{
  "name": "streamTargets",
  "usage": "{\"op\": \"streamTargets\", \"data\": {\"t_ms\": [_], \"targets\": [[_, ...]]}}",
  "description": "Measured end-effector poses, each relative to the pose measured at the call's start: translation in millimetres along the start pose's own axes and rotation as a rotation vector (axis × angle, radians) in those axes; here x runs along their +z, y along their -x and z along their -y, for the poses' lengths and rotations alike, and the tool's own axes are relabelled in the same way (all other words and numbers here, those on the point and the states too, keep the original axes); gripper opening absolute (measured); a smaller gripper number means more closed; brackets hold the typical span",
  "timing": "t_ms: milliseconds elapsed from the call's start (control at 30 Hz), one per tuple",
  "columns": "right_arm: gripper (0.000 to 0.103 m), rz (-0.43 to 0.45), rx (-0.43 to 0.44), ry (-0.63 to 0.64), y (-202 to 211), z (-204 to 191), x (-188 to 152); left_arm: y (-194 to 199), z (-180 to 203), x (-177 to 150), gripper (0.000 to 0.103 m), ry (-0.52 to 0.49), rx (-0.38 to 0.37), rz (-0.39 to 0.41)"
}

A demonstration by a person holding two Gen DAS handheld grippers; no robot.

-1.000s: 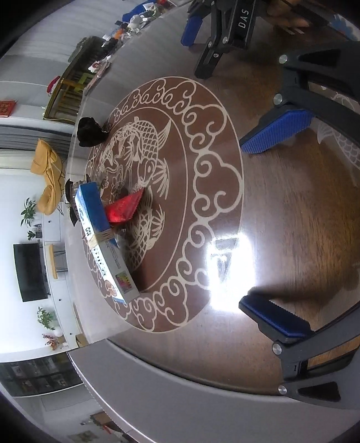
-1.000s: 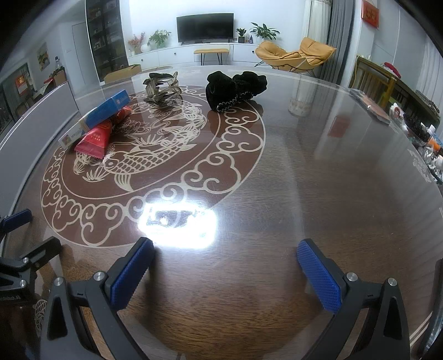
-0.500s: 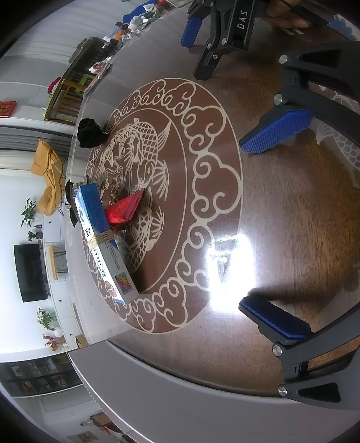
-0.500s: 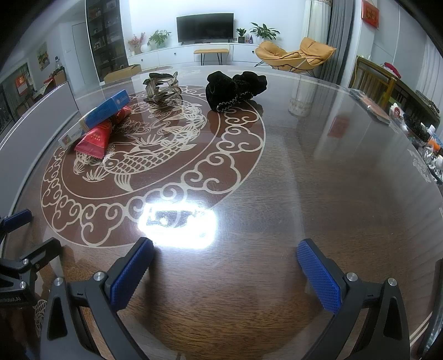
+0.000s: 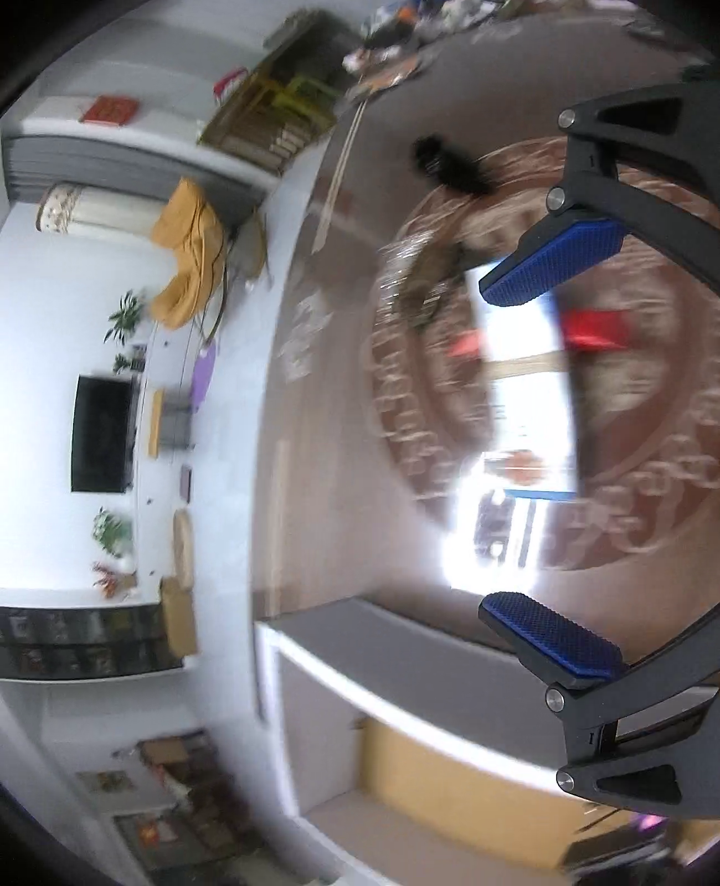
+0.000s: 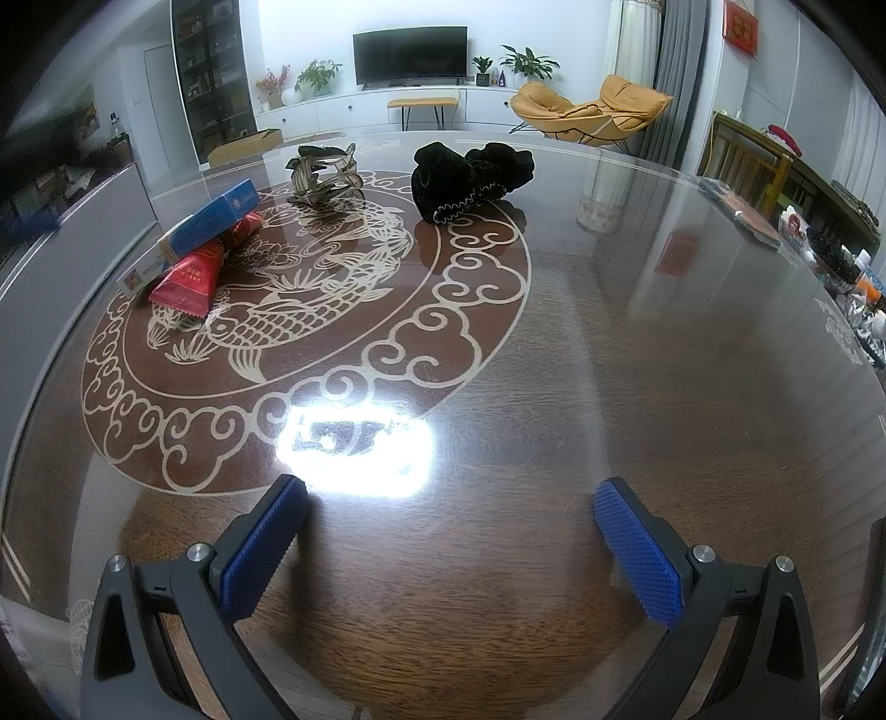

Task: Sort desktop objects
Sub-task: 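Grasp the twine-tied blue-and-white box with the left tool and lift it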

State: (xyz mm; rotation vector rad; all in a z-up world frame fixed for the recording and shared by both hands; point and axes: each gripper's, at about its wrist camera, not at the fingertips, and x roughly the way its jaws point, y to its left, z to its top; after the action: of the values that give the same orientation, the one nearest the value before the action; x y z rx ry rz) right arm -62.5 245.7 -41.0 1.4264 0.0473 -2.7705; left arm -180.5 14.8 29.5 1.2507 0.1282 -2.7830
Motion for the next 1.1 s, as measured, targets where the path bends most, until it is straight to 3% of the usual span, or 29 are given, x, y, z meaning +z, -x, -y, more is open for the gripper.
{"op": "streamTargets", "data": {"t_ms": [167,333,533,767,967,1100], "targets": [[0.103,0.000,0.000,0.000,1,0,0,-45,35,20,0.103,-0.051,0.095,-0.045],[0.103,0.000,0.000,0.000,1,0,0,-74,51,3,0.103,-0.159,0.140,-0.104],[0.103,0.000,0.000,0.000,1,0,0,-46,37,-31,0.103,-0.236,0.076,-0.104],[0.103,0.000,0.000,0.000,-1,0,1,3,-16,-85,0.103,-0.341,0.101,-0.137],[0.103,0.000,0.000,0.000,0,0,0,40,-51,-91,0.103,-0.205,0.043,-0.121],[0.103,0.000,0.000,0.000,0,0,0,36,-49,-80,0.103,-0.122,0.017,-0.109]]}}
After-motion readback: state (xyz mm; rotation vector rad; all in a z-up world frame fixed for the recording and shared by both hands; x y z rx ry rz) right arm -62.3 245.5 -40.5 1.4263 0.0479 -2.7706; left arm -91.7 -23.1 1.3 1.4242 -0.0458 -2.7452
